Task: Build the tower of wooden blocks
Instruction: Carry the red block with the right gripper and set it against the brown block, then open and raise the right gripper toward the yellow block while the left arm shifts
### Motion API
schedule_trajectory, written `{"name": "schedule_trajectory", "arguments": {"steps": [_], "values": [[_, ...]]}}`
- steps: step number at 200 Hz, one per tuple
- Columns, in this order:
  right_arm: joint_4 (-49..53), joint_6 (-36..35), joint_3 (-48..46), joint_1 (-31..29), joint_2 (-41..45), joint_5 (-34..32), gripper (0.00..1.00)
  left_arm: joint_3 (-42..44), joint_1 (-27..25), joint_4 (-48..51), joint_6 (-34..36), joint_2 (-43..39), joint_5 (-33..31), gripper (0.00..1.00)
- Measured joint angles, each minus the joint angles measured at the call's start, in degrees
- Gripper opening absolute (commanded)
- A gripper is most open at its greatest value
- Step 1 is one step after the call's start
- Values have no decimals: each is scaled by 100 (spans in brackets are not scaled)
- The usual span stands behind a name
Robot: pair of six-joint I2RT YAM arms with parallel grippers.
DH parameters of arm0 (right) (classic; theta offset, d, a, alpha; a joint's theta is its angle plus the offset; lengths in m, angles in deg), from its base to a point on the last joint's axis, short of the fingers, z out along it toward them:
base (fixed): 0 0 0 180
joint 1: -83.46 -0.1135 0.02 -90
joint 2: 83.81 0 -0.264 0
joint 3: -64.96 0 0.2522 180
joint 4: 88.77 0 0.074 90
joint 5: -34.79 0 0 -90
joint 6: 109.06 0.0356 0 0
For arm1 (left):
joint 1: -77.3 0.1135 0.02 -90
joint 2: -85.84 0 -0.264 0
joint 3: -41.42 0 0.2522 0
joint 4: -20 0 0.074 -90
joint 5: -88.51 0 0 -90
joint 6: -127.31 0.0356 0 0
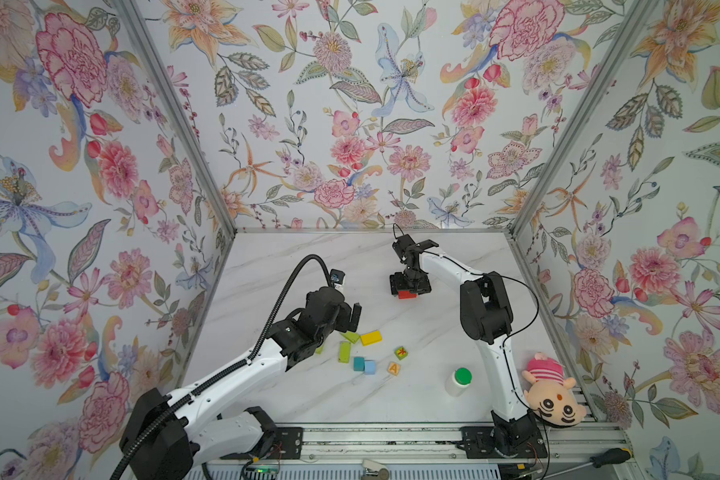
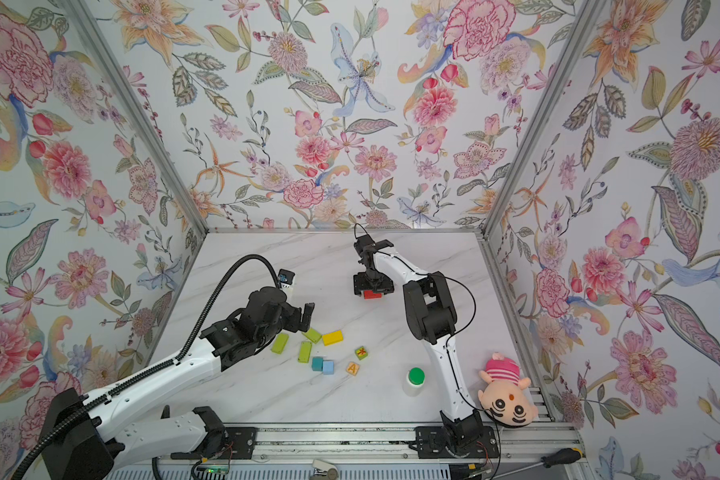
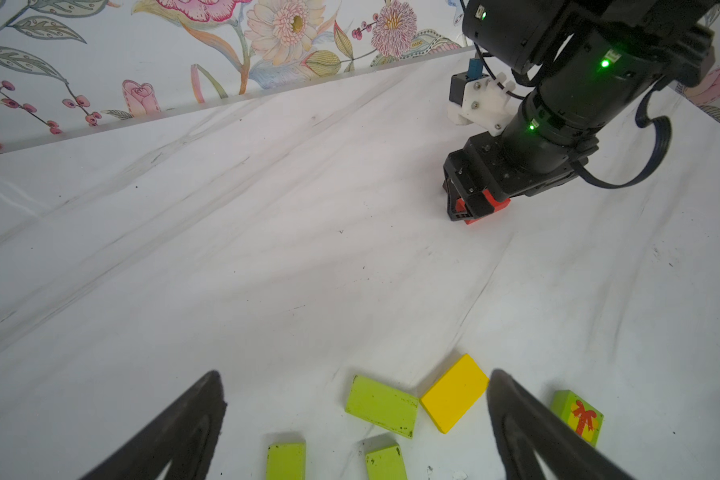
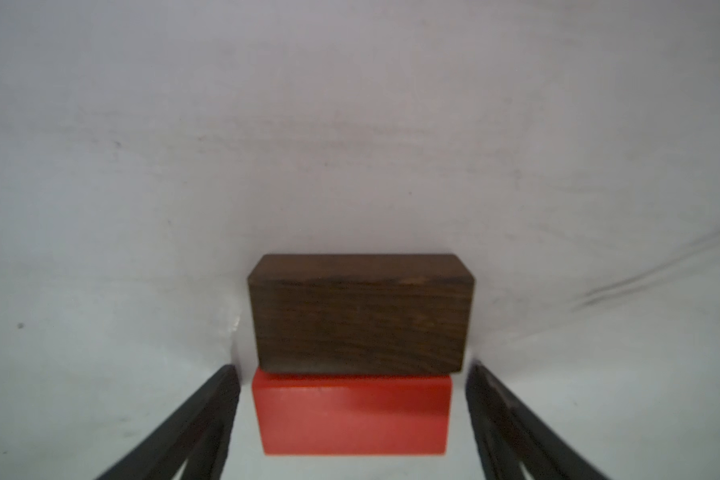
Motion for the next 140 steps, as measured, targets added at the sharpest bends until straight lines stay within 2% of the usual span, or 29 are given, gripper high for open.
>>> {"name": "schedule_trajectory", "arguments": {"steps": [47,80,89,104,140], "values": [[33,-92,0,20,227,55,92,-2,0,-101,-4,20,-2,99],[140,-181,0,74,846,181,95,-2,0,-153,-136,42,2,99],[164,-195,0,90,1014,243,100,-2,0,-168,-181,42,2,99],[197,-245,-2,101,1255,304,99,-2,-7,-199,-289,42,2,99],[229,-293,-304,101,1764,348,99,-2,-356,-214,-514,42,-188,99]]}}
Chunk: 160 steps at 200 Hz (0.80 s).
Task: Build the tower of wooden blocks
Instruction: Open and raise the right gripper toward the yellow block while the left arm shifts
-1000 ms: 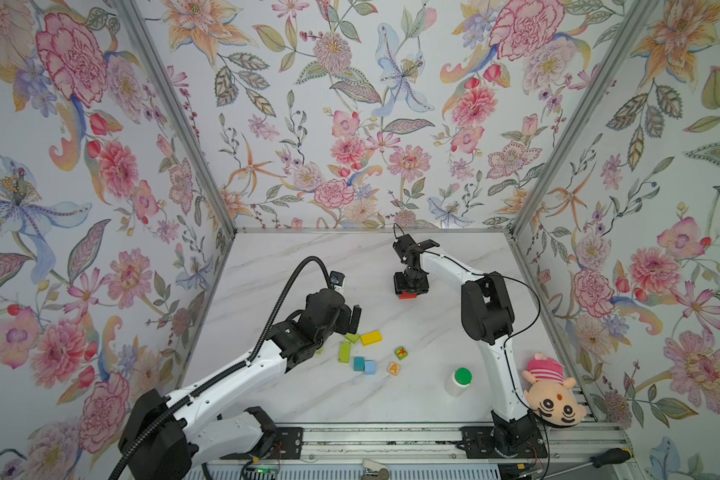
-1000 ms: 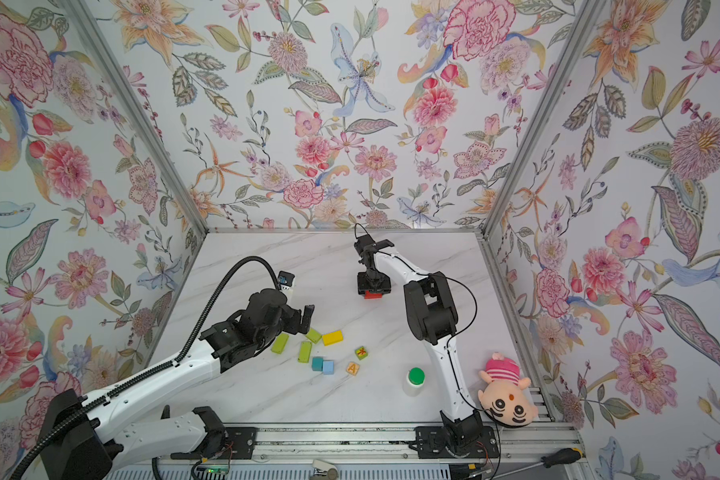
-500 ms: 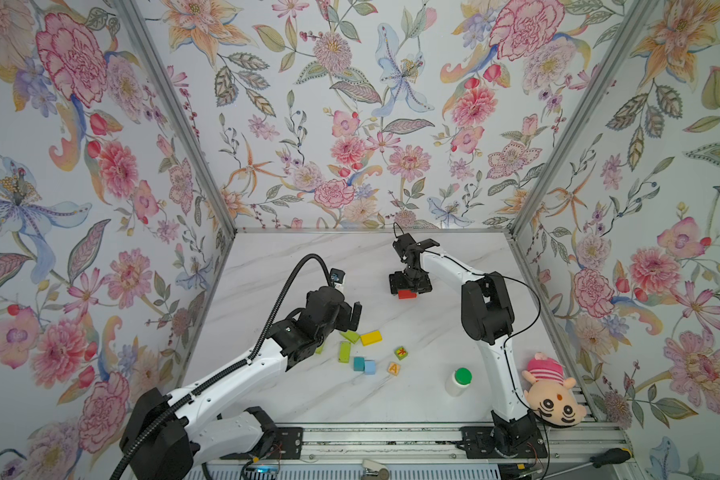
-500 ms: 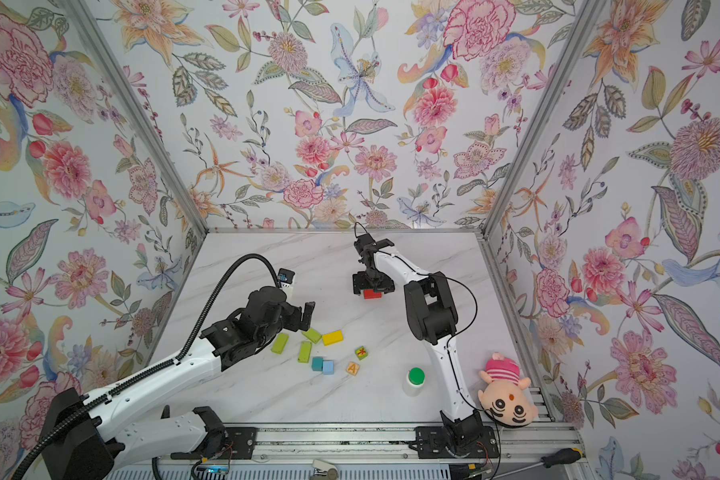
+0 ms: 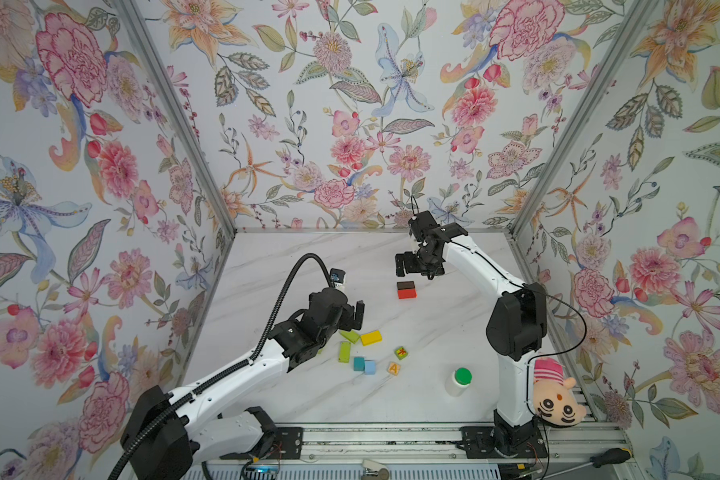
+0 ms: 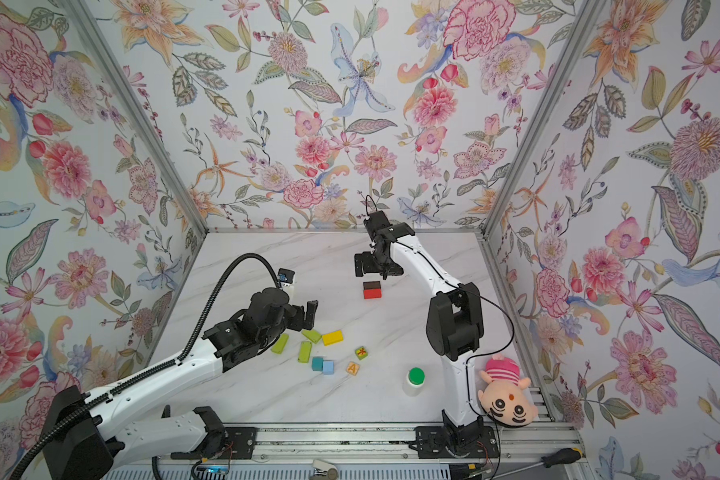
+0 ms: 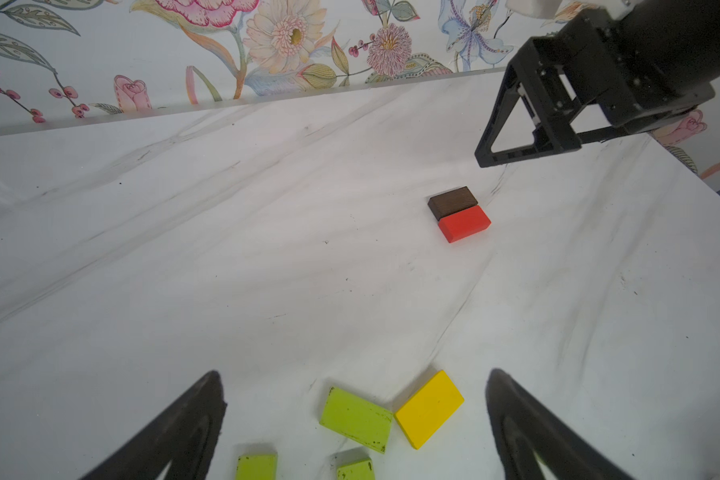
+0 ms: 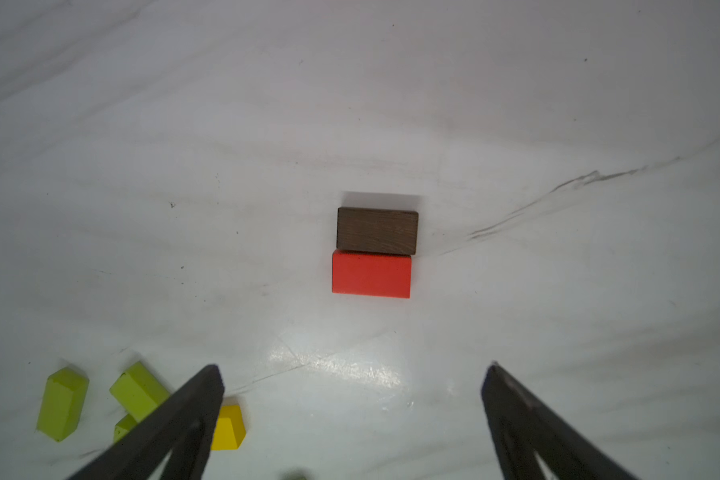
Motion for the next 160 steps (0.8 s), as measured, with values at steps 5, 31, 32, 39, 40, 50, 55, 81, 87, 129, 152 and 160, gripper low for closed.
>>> {"name": "schedule_trajectory", "arguments": {"steps": [5,31,32,39,40,50,55,81,87,129,152,160], "values": [[11,-2,-90,0,79,2,99,0,-105,-2,-52,0,-46,99],[59,-22,-586,-2,457,24,99,2,-564,2,-341,2,-341,99],[59,-24,-601,-2,470,22,99,2,-579,2,-354,2,-352,99],[57,-39,-739,-7,562,20,99,2,-706,2,-450,7,-470,99],[59,-44,-769,-7,581,20,99,2,-717,4,-459,7,-474,99],[76,-59,-949,-7,713,0,99,2,-903,9,-595,15,-605,99],[81,-59,-1043,-7,782,-11,99,2,-984,9,-651,22,-660,99],[63,-61,-1486,-7,1172,-48,99,-2,-1475,96,-1003,94,-988,99],[50,-63,-1626,-7,1292,-48,100,-9,-1598,162,-1095,127,-1069,99],[-107,-81,-2638,-7,2234,-39,99,-50,-2389,651,-1742,330,-1484,99],[-155,-76,-3084,-17,2601,-24,98,-50,-2671,909,-2070,332,-1637,99],[-164,-72,-3215,-31,2702,-20,98,-48,-2728,977,-2162,326,-1670,99]]}}
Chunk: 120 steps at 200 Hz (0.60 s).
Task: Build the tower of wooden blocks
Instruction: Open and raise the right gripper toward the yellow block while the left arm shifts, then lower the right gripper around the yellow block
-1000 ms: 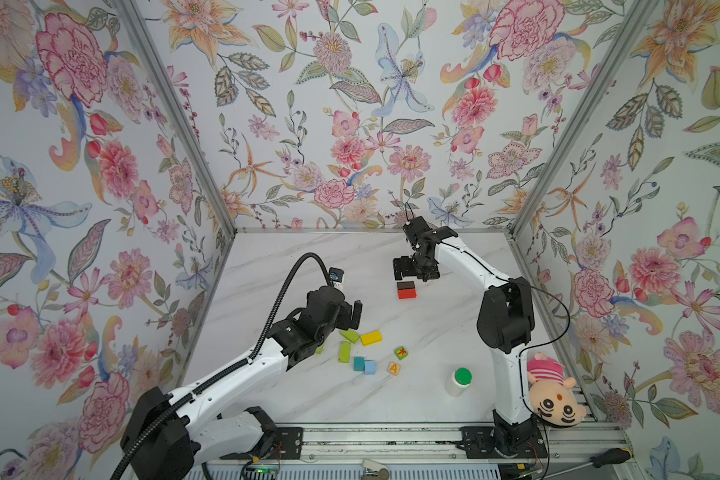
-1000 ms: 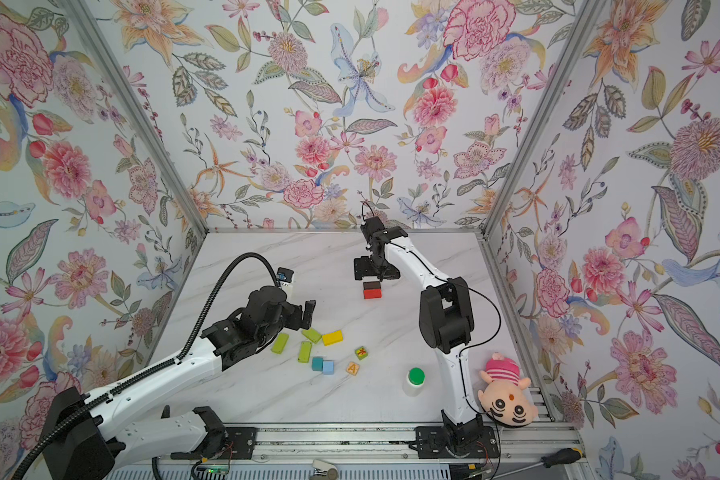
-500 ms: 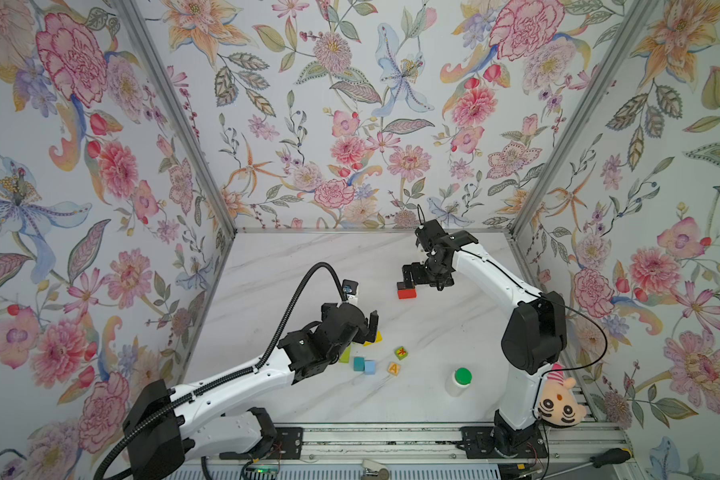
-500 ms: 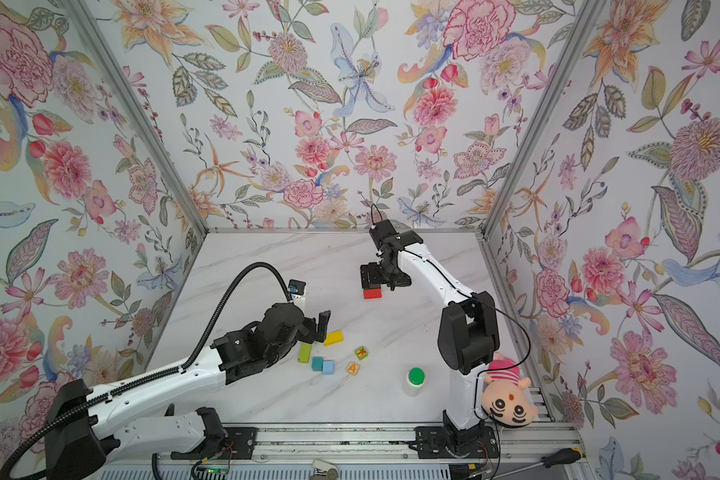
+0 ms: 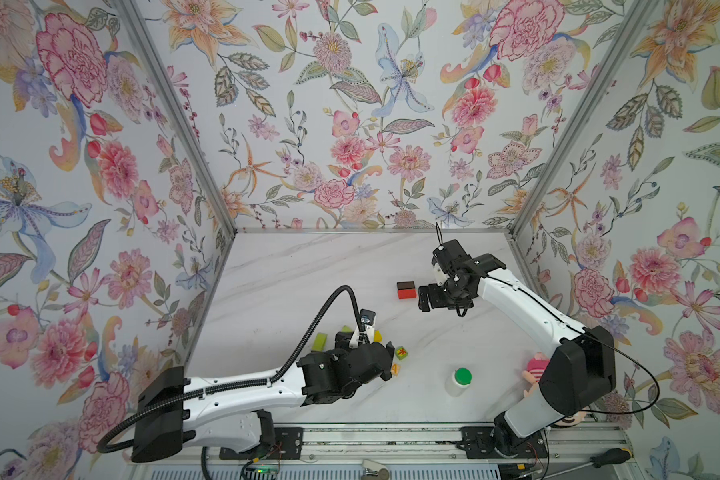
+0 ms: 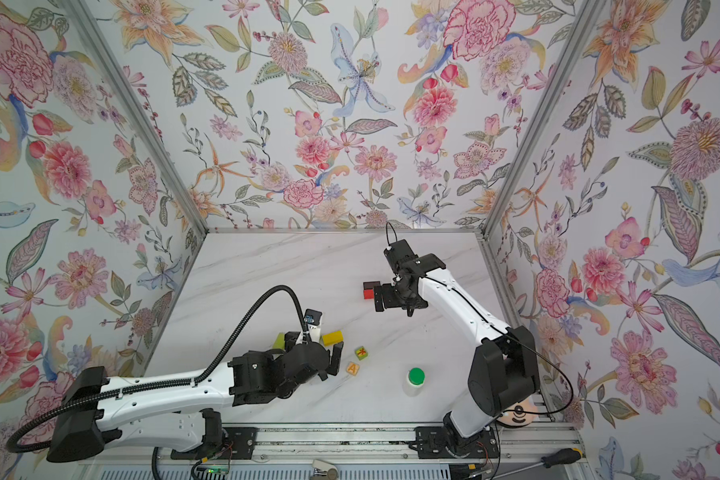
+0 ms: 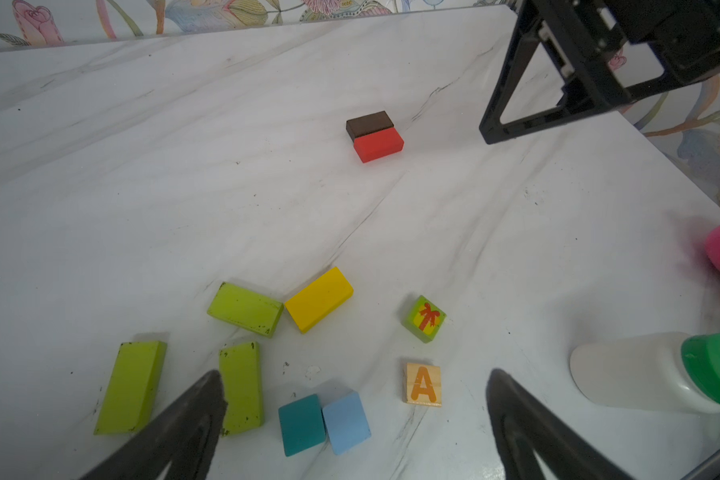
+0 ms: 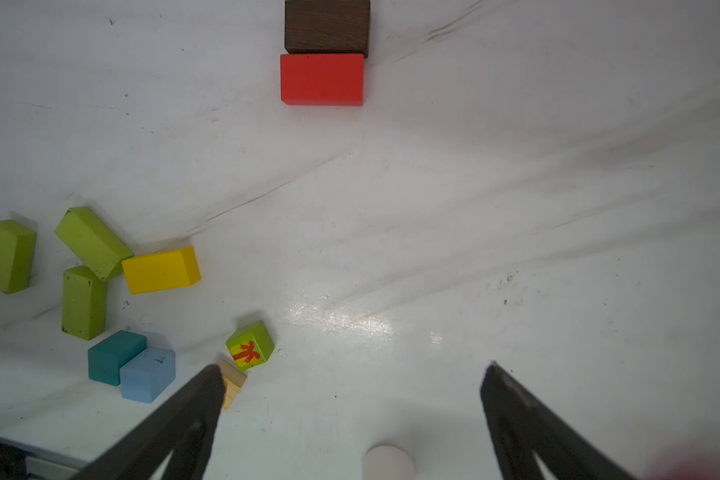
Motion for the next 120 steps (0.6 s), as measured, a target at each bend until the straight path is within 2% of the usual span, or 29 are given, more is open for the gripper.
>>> {"name": "schedule_trajectory", "arguments": {"steps": [28,58,120], "values": [[-28,125,-319,-144,302,11,97,105,-37,111,-190,-212,-96,99],[-68,461,-396,-514,411,-44,94,330,-37,463,-365,-831,-125,99],[-133,1397,-192,-1937,125,-350,80,1156,-37,1351,-942,-2734,-116,99]]}}
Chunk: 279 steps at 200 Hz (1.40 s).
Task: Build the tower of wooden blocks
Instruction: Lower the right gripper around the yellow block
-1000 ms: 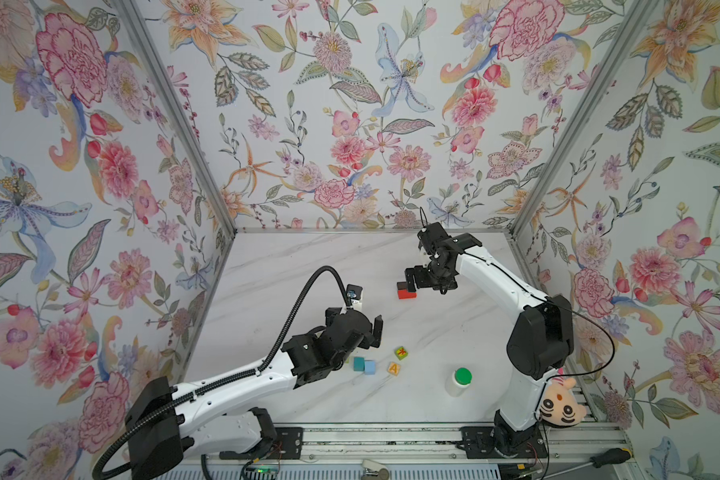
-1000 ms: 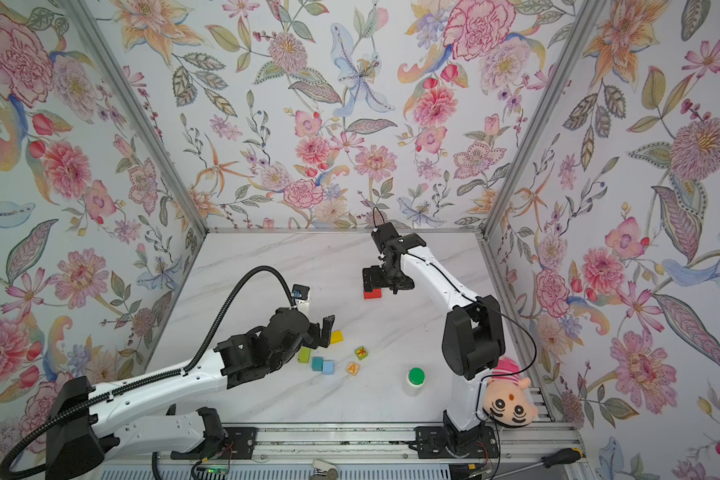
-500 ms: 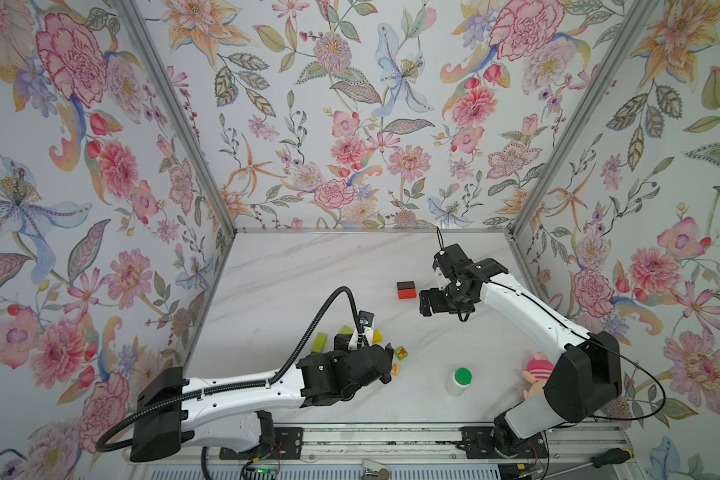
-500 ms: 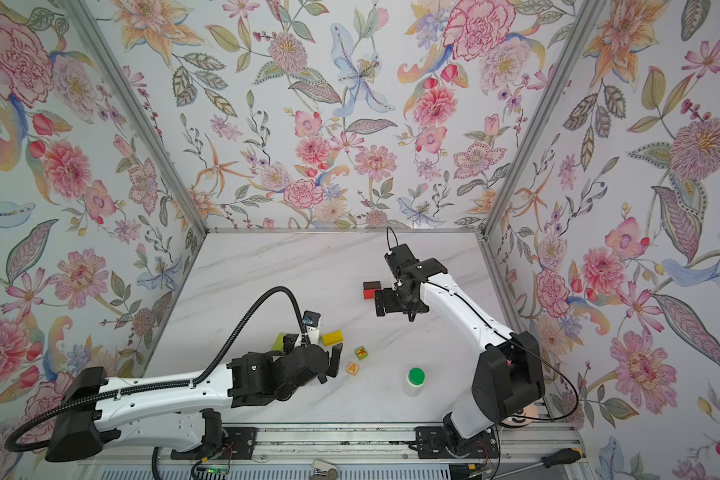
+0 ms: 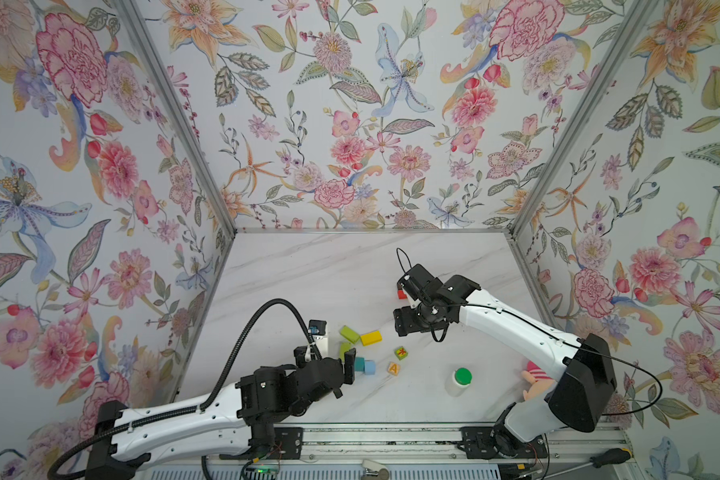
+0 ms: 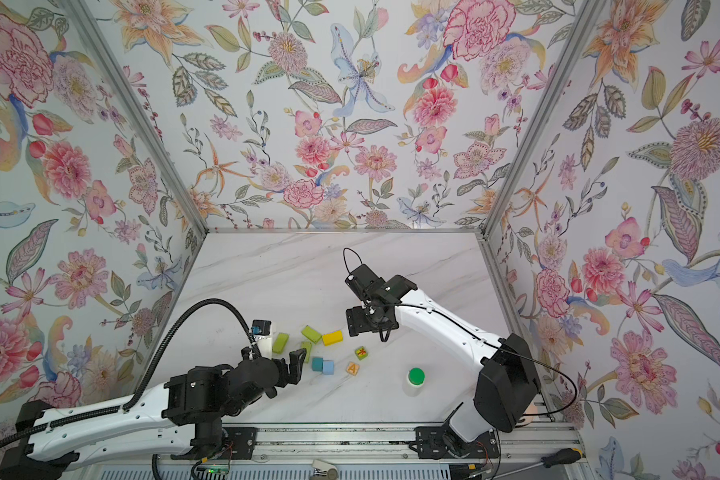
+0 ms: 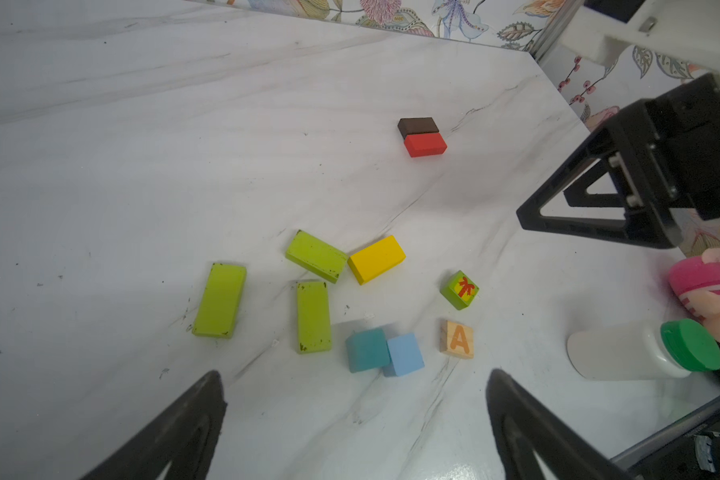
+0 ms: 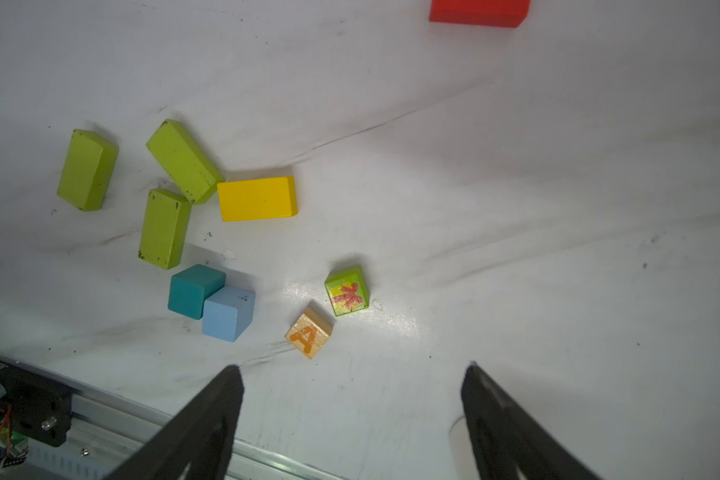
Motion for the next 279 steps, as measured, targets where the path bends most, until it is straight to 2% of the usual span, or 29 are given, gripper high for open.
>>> {"name": "schedule_trajectory", "arguments": {"steps": [26,63,96,121,169,279], "values": [[-15,302,269,-422,-407,-175,76,114,0,114,9,-435,20,99],[-22,531,721,-831,-1032,-267,75,114,0,153,186,-332,144,99],[-57,595,1145,-942,-1661,-299,88,131,0,151,354,-315,166,99],[-85,616,1340,-966,-2094,-304,93,140,0,173,380,-494,162,99],[-90,463,1692,-960,-2771,-291,94,162,0,343,376,-767,74,99],[-107,7,1731,-662,-3134,-111,94,162,52,111,529,-323,-181,99]]}}
